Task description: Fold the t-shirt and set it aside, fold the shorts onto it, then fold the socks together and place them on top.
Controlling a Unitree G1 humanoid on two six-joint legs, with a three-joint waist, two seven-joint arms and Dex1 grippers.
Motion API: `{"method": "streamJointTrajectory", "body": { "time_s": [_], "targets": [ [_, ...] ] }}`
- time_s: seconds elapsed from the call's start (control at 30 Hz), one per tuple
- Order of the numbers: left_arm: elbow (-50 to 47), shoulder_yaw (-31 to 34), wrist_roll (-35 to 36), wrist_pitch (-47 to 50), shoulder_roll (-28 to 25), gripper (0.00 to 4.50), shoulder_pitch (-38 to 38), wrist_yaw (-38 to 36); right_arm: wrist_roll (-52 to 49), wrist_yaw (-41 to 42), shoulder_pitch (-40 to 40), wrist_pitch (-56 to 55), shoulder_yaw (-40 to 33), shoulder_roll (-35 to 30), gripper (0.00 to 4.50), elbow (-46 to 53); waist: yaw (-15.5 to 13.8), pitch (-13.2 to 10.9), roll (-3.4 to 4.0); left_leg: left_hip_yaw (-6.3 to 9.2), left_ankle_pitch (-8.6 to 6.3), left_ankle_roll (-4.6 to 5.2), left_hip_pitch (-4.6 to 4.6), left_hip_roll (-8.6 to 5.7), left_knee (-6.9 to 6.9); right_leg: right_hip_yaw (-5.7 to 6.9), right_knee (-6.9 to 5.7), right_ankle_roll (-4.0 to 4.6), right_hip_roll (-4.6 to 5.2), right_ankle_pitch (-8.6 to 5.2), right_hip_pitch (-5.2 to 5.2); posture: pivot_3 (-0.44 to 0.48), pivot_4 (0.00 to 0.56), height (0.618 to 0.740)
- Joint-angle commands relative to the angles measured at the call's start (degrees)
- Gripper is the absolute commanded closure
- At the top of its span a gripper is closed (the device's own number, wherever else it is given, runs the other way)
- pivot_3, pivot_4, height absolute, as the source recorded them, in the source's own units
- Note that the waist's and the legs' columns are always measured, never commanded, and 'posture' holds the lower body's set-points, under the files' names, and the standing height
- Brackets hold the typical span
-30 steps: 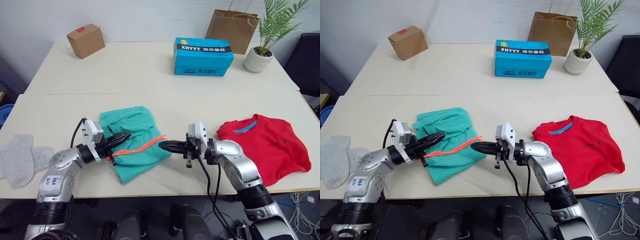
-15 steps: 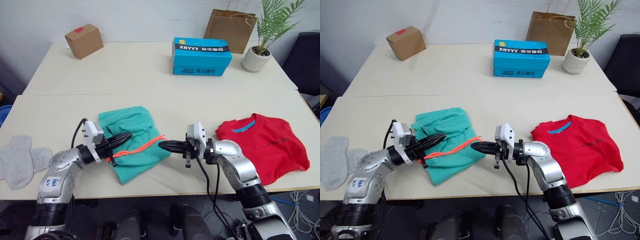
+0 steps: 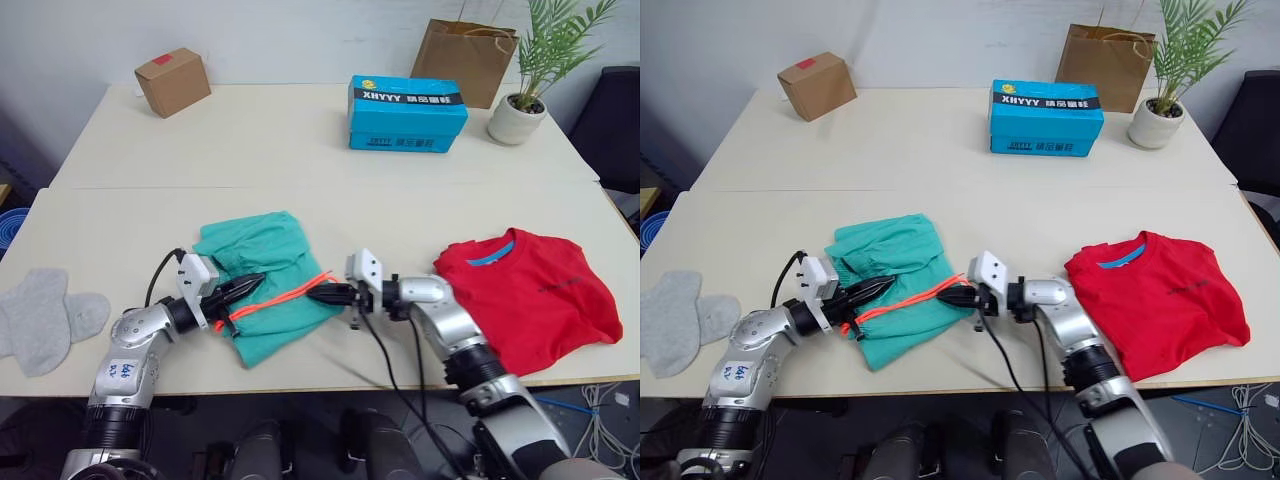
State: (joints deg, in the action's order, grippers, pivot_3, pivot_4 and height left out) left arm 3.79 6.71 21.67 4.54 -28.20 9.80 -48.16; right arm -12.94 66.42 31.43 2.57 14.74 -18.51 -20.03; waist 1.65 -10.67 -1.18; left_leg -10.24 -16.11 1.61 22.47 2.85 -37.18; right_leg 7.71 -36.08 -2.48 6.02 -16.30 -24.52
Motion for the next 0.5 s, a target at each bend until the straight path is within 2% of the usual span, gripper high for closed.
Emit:
{"method": "streamJointTrajectory", "body": {
  "time_s": [0.03, 0.13, 0.27, 0.37, 0.4, 0.47, 0.5],
  "targets": [
    [-4.3, 3.9, 3.0, 0.0, -1.8, 4.50, -2.4, -0.8, -7.0, 2.2, -1.8, 13.0, -4.3, -5.1, 3.58, 9.2, 0.1, 0.0, 0.00, 0.02, 0.00, 0.00, 0.00, 0.00, 0.02, 0.01, 0.00, 0.00, 0.00, 0.00, 0.00, 0.000, 0.150, 0.740],
    [-12.8, 5.6, 9.6, 7.1, -5.5, 4.50, -6.4, -4.7, -16.0, 1.3, 0.1, 32.7, -7.6, -9.1, 2.62, 16.4, 0.7, 0.0, 0.04, 0.04, 0.00, -0.03, 0.01, 0.07, 0.07, 0.02, -0.01, 0.02, -0.01, -0.01, -0.05, 0.000, 0.150, 0.740],
    [-20.2, 6.9, 12.2, 10.5, -9.1, 4.50, -10.3, -5.7, -17.2, -4.0, 8.8, 53.4, -5.9, -10.9, 1.20, 13.8, 1.4, -0.1, 0.11, 0.07, -0.07, -0.07, -0.09, 0.09, 0.08, 0.01, -0.10, 0.14, 0.01, -0.07, -0.04, 0.000, 0.150, 0.740],
    [-24.6, 7.9, 13.0, 11.6, -10.5, 4.50, -13.1, -6.1, -14.8, -4.4, 14.4, 54.6, -3.7, -8.4, 0.19, 6.1, 1.3, -0.1, 0.11, 0.14, -0.27, -0.23, -0.08, 0.08, 0.12, 0.07, -0.14, 0.28, 0.05, -0.14, -0.07, 0.000, 0.150, 0.740],
    [-25.6, 8.3, 13.2, 11.8, -10.7, 4.50, -14.0, -6.0, -13.7, -4.1, 15.8, 53.6, -2.8, -7.3, 0.02, 3.0, 1.3, -0.1, 0.11, 0.14, -0.28, -0.25, -0.08, 0.07, 0.12, 0.09, -0.14, 0.30, 0.05, -0.15, -0.07, 0.000, 0.150, 0.740],
    [-26.9, 10.1, 14.1, 12.1, -10.6, 4.50, -15.5, -5.3, -11.1, -4.1, 18.7, 50.8, -0.9, -4.6, 0.02, -3.6, 1.4, -0.1, 0.11, 0.12, -0.24, -0.30, -0.05, 0.07, 0.14, 0.11, -0.12, 0.31, 0.04, -0.16, -0.08, 0.000, 0.150, 0.740],
    [-27.6, 11.2, 15.4, 13.3, -10.8, 4.32, -16.5, -5.1, -9.8, -4.5, 20.2, 49.5, -0.3, -3.0, 0.00, -6.8, 1.6, -0.1, 0.11, 0.10, 0.00, -0.21, -0.03, 0.06, 0.13, 0.12, -0.12, 0.31, 0.02, -0.16, -0.08, 0.000, 0.150, 0.740]
  ]
}}
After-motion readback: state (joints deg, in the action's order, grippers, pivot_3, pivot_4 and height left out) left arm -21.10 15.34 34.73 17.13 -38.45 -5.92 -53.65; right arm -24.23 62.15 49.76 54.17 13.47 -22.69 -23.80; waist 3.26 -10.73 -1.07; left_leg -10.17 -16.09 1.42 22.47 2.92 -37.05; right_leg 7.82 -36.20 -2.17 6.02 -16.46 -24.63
